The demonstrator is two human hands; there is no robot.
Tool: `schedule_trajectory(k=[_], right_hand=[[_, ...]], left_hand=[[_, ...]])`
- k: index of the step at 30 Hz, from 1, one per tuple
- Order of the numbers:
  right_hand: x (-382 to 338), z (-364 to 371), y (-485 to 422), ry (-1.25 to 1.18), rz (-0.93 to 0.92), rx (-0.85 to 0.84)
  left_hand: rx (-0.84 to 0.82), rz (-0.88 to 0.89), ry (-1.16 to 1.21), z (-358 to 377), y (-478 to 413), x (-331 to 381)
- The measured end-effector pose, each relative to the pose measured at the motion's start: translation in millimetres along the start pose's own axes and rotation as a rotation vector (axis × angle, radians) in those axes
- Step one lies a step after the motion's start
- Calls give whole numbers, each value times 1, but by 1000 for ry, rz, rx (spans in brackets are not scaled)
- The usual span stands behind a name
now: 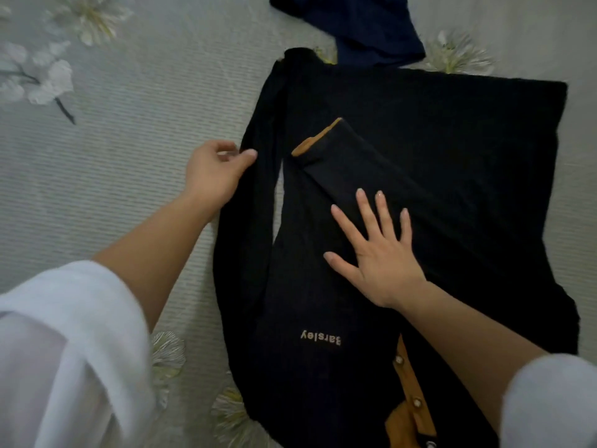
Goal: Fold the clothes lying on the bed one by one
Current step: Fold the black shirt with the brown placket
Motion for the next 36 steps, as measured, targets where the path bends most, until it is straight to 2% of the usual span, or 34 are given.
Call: schedule_trajectory(k=[2,4,9,13,17,20,22,25,27,29,31,33,36], right_hand=[[0,1,-1,17,8,6],[0,1,-1,16,15,-19],[-1,-3,-1,8,20,-61],[-3,-7,-1,19,20,-109],[-4,-13,-2,6,28,-176],[-2,-24,-3,-110,-1,-189],[4,-41,0,-397,17,-88],[37,-61,16,-1057,225,174],[60,-55,35,-1476,458,139],[76,-40,54,-1706,628,33],[87,-32,64,-1683,695,11],[88,-30,63,-1622,671,15],[84,-30,50,-1550,652,56]], left_hand=[[-53,-23,-44,4,3,1],[-19,-84,35,-6,8,0],[328,-144,358,-76,25,-15],[492,-20,513,-123,51,-11],[514,191,645,-129,80,28],[495,417,477,-103,113,79],[368,560,326,-64,138,106],[-61,622,99,18,173,106],[-391,650,-227,72,202,80],[-571,589,-496,98,224,38],[-515,556,-628,98,238,3],[-325,551,-714,85,245,-19],[-109,358,-748,62,240,-49]])
Point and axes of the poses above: each hand's wrist, its own y-axis away from the middle knuckle, its own z-axis out of the palm, x = y × z, the point moved 5 cm from there along -y, towards the middle knuckle, and after that the axes turned 2 degrees about z, right-handed, at the moved point
